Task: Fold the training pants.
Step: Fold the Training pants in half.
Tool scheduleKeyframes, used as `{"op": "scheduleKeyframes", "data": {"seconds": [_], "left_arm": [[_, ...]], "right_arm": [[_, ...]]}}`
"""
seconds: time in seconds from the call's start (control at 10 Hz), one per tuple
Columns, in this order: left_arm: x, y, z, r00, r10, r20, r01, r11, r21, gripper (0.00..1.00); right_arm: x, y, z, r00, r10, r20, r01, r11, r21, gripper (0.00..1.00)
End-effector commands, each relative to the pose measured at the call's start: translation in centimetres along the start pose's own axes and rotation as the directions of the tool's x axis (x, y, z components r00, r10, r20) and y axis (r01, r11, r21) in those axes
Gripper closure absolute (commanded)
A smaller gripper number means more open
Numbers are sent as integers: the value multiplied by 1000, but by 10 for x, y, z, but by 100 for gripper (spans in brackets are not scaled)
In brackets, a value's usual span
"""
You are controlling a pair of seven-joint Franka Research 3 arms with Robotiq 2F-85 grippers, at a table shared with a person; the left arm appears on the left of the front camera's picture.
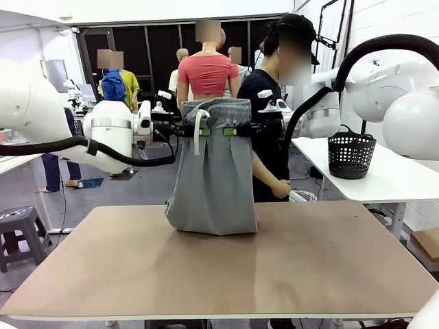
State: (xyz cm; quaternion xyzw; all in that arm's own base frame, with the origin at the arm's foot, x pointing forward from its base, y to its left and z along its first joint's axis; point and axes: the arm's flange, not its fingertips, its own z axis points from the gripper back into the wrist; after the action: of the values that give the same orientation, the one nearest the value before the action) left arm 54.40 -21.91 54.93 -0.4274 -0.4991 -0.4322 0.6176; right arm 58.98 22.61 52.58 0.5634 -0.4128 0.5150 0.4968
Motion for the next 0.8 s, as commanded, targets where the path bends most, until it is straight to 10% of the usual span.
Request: {"op": "scheduleKeyframes", "data": {"seconds": [0.0,0.7], "left_arm": [[-16,-17,7,997,76,8,-76,996,-44,100],[-44,-20,-1,995,98,-32,-100,993,-56,100]], "right_arm": [[-19,19,3,994,-107,4,107,994,5,100],[-44,14,-3,992,-124,-7,124,992,14,100]]}}
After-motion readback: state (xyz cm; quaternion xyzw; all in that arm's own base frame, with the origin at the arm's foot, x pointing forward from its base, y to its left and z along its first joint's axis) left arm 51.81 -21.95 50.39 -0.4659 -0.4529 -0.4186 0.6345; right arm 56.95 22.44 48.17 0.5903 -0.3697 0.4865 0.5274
